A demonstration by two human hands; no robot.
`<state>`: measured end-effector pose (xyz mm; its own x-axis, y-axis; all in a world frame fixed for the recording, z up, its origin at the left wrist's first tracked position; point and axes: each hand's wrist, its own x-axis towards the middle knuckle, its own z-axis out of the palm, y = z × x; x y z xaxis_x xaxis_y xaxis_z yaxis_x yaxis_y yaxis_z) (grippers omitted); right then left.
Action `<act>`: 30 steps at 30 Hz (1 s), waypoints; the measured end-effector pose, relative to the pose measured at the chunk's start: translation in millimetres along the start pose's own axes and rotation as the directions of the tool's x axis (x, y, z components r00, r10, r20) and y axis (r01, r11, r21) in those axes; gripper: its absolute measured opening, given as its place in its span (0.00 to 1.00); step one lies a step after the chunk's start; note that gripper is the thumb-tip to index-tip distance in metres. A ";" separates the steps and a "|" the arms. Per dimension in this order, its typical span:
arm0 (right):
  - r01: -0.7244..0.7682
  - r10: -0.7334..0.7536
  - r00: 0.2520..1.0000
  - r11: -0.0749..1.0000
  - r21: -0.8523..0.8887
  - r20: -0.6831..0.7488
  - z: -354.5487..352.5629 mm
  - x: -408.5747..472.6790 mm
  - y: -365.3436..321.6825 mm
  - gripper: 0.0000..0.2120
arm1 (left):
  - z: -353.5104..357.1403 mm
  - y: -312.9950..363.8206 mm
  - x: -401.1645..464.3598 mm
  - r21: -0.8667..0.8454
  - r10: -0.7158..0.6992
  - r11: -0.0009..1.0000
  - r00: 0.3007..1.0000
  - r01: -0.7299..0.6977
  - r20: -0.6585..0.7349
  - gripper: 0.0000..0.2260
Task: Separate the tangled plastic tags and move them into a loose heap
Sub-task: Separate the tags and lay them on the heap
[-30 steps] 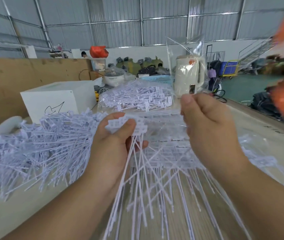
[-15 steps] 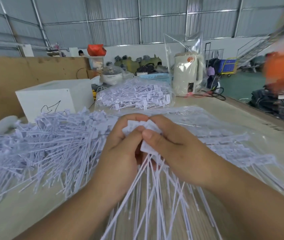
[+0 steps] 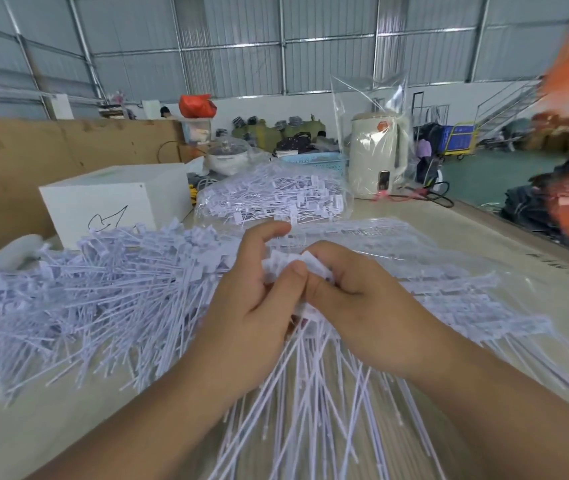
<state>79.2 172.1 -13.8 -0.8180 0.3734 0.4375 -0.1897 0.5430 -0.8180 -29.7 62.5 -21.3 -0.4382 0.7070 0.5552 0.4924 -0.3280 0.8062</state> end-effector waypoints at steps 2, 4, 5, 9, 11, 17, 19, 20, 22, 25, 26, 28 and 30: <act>-0.018 0.019 1.000 0.999 0.033 -0.005 2.8 -0.2 1.6 0.10 | 0.8 -1.8 1.7 -0.137 -0.064 0.988 0.998 0.065 0.017 0.16; -0.036 0.035 0.999 0.996 0.077 0.013 6.4 0.0 -0.9 0.10 | 1.3 -2.8 3.9 -0.206 -0.108 0.972 0.993 0.117 0.052 0.16; -0.037 0.036 0.999 0.995 0.093 0.017 7.8 -0.1 -1.9 0.10 | 1.6 -3.1 4.9 -0.218 -0.128 0.966 0.990 0.138 0.060 0.15; 0.008 -0.006 1.000 0.994 0.107 -0.023 9.3 0.0 3.3 0.06 | 1.3 1.6 4.5 -0.023 -0.145 0.989 0.989 0.145 0.029 0.18; 0.016 -0.013 0.999 0.995 0.101 -0.031 10.9 1.2 4.8 0.06 | -3.3 5.1 4.2 0.333 -0.049 0.942 0.998 0.029 0.050 0.25; 0.046 -0.038 0.996 0.994 0.095 -0.075 10.0 1.7 1.9 0.05 | -5.0 7.3 2.7 0.295 -0.112 0.951 0.991 0.086 0.071 0.29; 0.046 -0.039 0.998 0.989 0.141 -0.052 10.4 0.8 0.2 0.04 | -3.4 3.2 1.6 0.153 -0.090 0.985 0.994 0.079 0.065 0.26; 0.044 -0.038 0.998 0.988 0.150 -0.043 10.5 0.8 -0.7 0.06 | -3.1 1.2 1.3 0.130 -0.069 0.990 0.996 0.060 0.065 0.26; 0.037 -0.034 0.999 0.990 0.136 -0.023 11.2 1.9 -0.7 0.07 | -3.2 -3.1 0.8 0.166 -0.047 0.985 0.997 0.036 0.059 0.26; -0.002 0.001 1.000 0.996 0.092 0.011 10.8 3.1 6.9 0.05 | 1.1 -8.7 0.6 0.186 -0.078 0.981 0.995 0.064 0.070 0.24; -0.025 0.023 0.999 0.998 0.064 0.023 10.6 3.5 10.1 0.06 | 2.6 -11.3 0.8 0.181 -0.098 0.980 0.992 0.082 0.077 0.24; -0.066 0.064 0.997 0.997 0.038 0.052 9.3 4.2 13.6 0.06 | 3.9 -15.7 1.2 0.180 -0.143 0.976 0.985 0.123 0.100 0.27; -0.081 0.077 0.993 0.996 0.040 0.087 5.4 5.4 13.5 0.06 | 3.5 -17.4 1.0 0.180 -0.161 0.974 0.977 0.135 0.137 0.31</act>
<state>69.2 177.4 -24.5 -0.8744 0.3469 0.3391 -0.1448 0.4806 -0.8649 -36.1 71.2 -35.5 -0.4043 0.8299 0.3846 0.5560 -0.1109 0.8237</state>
